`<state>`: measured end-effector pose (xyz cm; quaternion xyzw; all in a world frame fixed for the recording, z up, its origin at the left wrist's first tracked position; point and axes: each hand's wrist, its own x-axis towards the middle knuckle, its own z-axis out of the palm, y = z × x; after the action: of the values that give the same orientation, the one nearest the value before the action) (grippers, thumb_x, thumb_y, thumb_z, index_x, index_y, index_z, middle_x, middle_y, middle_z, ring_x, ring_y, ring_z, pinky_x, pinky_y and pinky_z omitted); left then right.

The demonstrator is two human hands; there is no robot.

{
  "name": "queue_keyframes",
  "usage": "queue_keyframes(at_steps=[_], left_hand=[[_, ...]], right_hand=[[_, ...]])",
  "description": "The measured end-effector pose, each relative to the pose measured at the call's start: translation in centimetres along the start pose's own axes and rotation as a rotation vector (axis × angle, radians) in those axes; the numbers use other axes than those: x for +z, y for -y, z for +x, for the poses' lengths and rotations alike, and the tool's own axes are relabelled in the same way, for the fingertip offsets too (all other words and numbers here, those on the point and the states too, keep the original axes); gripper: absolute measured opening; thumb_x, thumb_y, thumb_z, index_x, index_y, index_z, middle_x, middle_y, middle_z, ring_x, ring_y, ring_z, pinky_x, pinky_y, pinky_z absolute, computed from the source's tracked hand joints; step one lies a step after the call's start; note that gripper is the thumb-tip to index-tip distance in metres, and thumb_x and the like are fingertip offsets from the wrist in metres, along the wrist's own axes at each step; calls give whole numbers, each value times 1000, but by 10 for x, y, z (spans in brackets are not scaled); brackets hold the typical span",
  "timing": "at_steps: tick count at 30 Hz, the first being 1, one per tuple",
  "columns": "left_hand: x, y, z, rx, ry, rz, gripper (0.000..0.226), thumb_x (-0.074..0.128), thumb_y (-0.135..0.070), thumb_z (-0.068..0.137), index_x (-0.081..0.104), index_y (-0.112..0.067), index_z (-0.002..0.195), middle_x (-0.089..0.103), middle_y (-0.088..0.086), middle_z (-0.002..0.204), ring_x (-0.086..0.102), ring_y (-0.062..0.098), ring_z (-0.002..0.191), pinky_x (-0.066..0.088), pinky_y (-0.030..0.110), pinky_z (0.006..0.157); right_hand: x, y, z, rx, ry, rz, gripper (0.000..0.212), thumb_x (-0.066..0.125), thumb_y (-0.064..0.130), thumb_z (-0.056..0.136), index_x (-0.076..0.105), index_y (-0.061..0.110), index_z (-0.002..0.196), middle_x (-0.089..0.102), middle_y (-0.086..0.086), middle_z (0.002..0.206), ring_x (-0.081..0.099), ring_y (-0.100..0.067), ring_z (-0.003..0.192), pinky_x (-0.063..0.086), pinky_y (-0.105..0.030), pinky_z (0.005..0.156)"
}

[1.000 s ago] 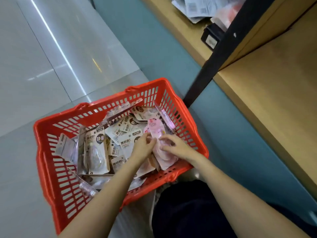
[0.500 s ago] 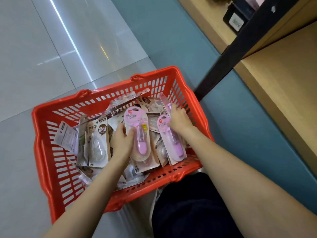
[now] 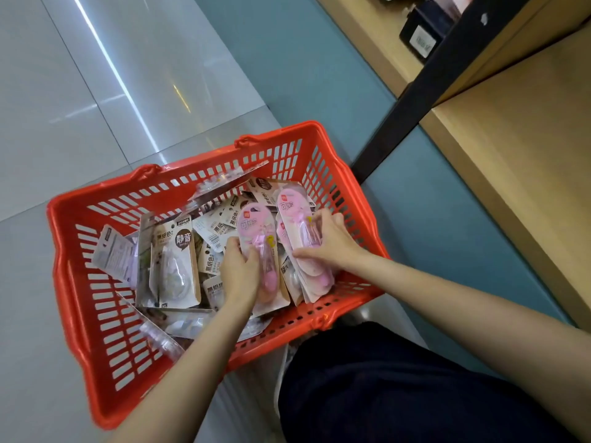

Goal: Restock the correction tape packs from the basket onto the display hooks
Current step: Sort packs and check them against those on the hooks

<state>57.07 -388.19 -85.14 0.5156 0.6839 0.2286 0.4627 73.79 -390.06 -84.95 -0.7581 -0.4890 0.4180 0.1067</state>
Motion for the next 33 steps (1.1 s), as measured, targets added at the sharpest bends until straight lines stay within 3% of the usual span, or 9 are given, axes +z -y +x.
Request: queue_keyframes(at_steps=[3,6,9,15,18,21,25,29,33], left_hand=[[-7,0,-7,48,-79,-67,5,42,-5,92,47,-7,90,48,-4,72,43,15,64,35,28,56],[-16,2,-10,64,-117,-93,6,43,-7,92,48,-6,91,50,-1,76,45,15,67,35,24,55],[-24,6,-8,67,-122,-99,6,44,-8,93,49,-11,93,52,-1,83,48,16,73,40,22,61],[-24,18,-13,19,-195,-138,9,45,-14,93,50,-21,93,55,-8,81,53,19,75,47,38,73],[-31,20,-17,22,-261,-182,8,43,-16,92,50,-18,93,53,-3,76,49,21,69,45,38,67],[-38,3,-19,93,-258,-196,18,41,-11,94,46,-21,81,49,-2,74,45,14,65,40,29,59],[-44,-25,-15,133,-217,-174,6,43,-15,96,49,-15,94,56,3,89,55,16,75,48,32,67],[-46,-33,-16,77,-154,-151,8,44,-14,92,52,-16,94,59,5,92,59,31,91,51,49,82],[-41,-91,-41,132,84,-462,13,46,-19,94,58,-24,96,65,3,98,59,23,92,48,42,80]], right_hand=[[14,-6,7,161,128,-94,114,82,48,61,15,9,145,25,-15,145,27,-30,135,25,-37,112],[25,-13,-1,216,219,-239,106,79,52,63,23,6,141,33,-15,142,32,-33,132,30,-38,107],[31,-18,-5,212,223,-111,110,78,52,64,17,9,144,31,-14,145,29,-34,134,29,-45,110],[38,-8,-21,23,150,-119,111,77,36,67,4,14,148,29,-11,149,27,-33,138,25,-47,112],[31,1,-27,50,-26,-56,84,78,32,68,31,8,133,49,-11,127,46,-29,120,39,-36,98],[3,14,-27,120,-124,119,57,79,26,71,48,6,116,53,-1,103,54,-21,98,37,-25,74],[-27,22,-38,208,-239,483,50,79,16,70,56,11,114,64,-1,104,60,-18,92,48,-26,78],[-54,42,-55,157,-107,912,26,71,1,76,65,10,99,70,-11,101,67,-16,80,56,-26,74],[-93,63,-98,28,-134,1076,35,67,-1,79,61,4,113,70,-14,105,68,-24,93,56,-32,83]])
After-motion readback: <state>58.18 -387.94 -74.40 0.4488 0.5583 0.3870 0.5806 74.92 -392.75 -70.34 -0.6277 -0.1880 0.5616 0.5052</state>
